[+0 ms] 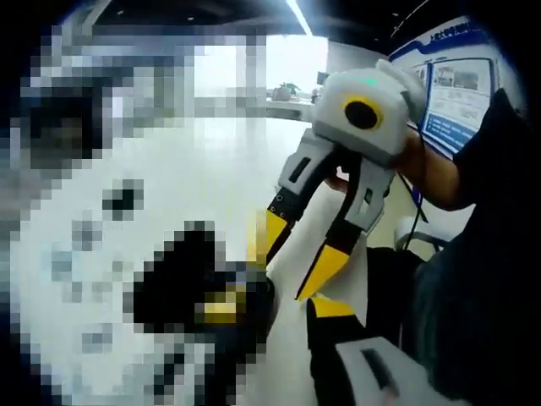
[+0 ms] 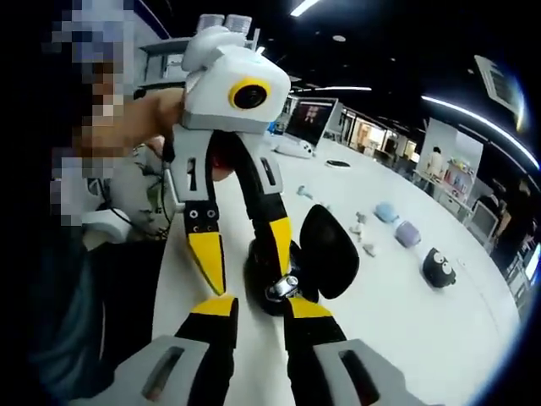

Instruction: Pick up the earbuds from the table and place the earbuds into the earbud case

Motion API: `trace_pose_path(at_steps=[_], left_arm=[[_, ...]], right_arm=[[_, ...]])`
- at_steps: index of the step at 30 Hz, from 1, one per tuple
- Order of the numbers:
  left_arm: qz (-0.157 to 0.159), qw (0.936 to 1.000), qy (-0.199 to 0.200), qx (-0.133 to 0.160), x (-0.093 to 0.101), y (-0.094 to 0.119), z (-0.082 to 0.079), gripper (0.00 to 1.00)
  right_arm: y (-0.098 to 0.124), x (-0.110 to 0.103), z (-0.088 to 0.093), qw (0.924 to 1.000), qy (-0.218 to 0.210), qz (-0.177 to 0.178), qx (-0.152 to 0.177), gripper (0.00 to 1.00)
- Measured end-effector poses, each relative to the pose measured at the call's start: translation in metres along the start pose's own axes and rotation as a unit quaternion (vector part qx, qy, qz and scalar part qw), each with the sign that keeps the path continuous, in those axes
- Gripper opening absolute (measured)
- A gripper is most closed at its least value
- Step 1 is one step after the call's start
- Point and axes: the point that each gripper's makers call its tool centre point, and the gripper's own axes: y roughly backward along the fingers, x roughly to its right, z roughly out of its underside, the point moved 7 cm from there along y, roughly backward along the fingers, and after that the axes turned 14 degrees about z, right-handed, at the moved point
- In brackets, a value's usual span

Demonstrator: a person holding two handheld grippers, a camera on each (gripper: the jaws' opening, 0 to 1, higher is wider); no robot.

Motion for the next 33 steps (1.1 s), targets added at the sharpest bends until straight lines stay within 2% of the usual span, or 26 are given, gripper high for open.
trace_pose_path(at_steps=[8, 12, 19, 23, 33], left_arm=[[0.007, 1.0000, -0.003, -0.003, 0.000, 0.003, 0.002, 0.34], [0.024, 0.9997, 0.001, 0.008, 0.002, 0.007, 0.001, 0.36], [0.017, 0.9998, 0.003, 0.005, -0.003, 0.013, 0.001, 0.37], [0.041, 0.9991, 0.009, 0.004, -0.004, 0.006, 0.001, 0.40], [0.048, 0.9988, 0.011, 0.001, -0.011, 0.006, -0.002, 0.41]], right_arm=[[-0.001, -0.004, -0.001, 1.0000, 0.005, 0.000, 0.000, 0.20], [0.000, -0.006, -0.001, 0.9999, 0.013, -0.006, -0.003, 0.20], [0.003, 0.015, -0.001, 0.9997, -0.005, 0.025, 0.003, 0.20], [-0.006, 0.012, -0.002, 1.0000, 0.002, 0.004, 0.004, 0.20], [-0.009, 0.003, -0.003, 0.9998, 0.018, -0.007, 0.004, 0.20]])
